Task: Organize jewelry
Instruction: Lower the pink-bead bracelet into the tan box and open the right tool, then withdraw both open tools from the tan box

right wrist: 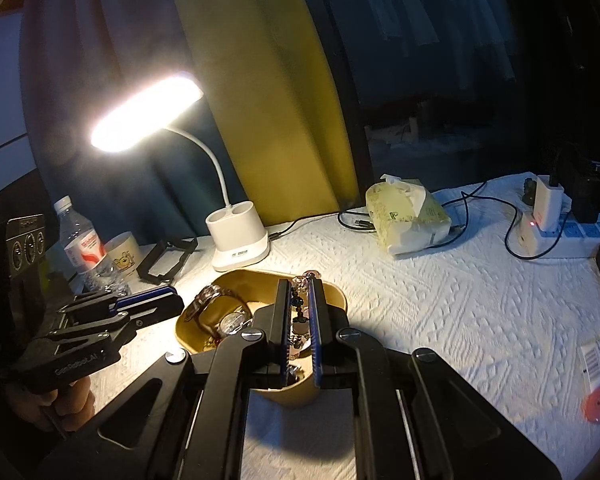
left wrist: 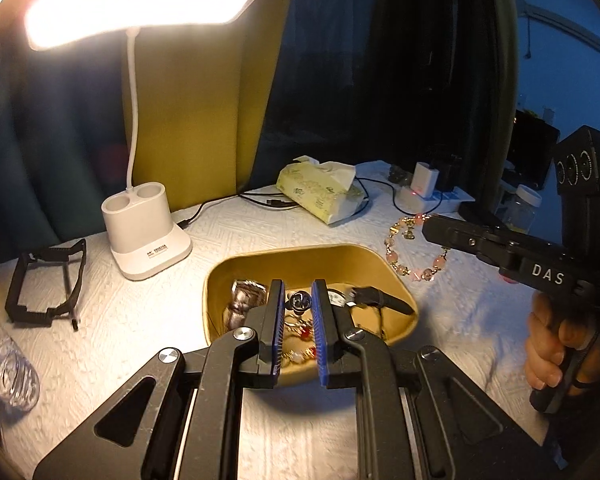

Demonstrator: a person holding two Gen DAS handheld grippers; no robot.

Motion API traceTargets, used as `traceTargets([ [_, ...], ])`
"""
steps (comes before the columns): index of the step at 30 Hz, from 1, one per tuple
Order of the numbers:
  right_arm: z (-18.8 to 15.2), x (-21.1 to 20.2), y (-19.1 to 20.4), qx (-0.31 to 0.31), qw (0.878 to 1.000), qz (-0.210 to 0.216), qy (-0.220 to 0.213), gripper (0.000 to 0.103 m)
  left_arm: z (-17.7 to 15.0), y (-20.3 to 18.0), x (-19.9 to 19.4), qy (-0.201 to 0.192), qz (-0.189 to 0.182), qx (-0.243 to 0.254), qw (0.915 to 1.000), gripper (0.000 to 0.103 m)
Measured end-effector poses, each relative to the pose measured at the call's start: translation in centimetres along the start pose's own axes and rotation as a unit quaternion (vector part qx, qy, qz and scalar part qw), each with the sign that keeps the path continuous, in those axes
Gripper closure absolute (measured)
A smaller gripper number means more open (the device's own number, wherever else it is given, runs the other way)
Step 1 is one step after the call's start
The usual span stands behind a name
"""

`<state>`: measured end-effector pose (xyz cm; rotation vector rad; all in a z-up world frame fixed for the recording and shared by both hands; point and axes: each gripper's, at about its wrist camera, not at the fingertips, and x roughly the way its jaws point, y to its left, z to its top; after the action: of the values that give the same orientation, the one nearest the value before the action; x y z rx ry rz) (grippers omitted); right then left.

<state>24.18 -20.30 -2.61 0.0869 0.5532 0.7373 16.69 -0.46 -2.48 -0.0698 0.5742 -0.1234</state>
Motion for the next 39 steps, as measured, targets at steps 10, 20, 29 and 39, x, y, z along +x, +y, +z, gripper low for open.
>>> traceTargets([
  [10,0.8,2.6,-0.7,0.01,1.0,0.021,0.002,0.094,1.5,0.7,3.9,0.011,-0.015,0.012,0.9998,0.088],
  [20,0.5,3.8,-0.5,-0.002,1.0,0.012,0.017,0.094,2.0,1.5,5.7,0.023,-0.024,-0.006,0.9994,0.082],
  [29,0.2,4.3,0.2,-0.019,0.999,-0.005,0.033,0.094,2.2,1.7,5.0,0.011,-0.018,-0.02,0.9996,0.055],
  [39,0.5,2.6,0.4,-0.008,1.0,-0.02,0.015,0.07,2.4,1.2,2.4,-0.01,-0.018,-0.02,0.9996,0.055],
])
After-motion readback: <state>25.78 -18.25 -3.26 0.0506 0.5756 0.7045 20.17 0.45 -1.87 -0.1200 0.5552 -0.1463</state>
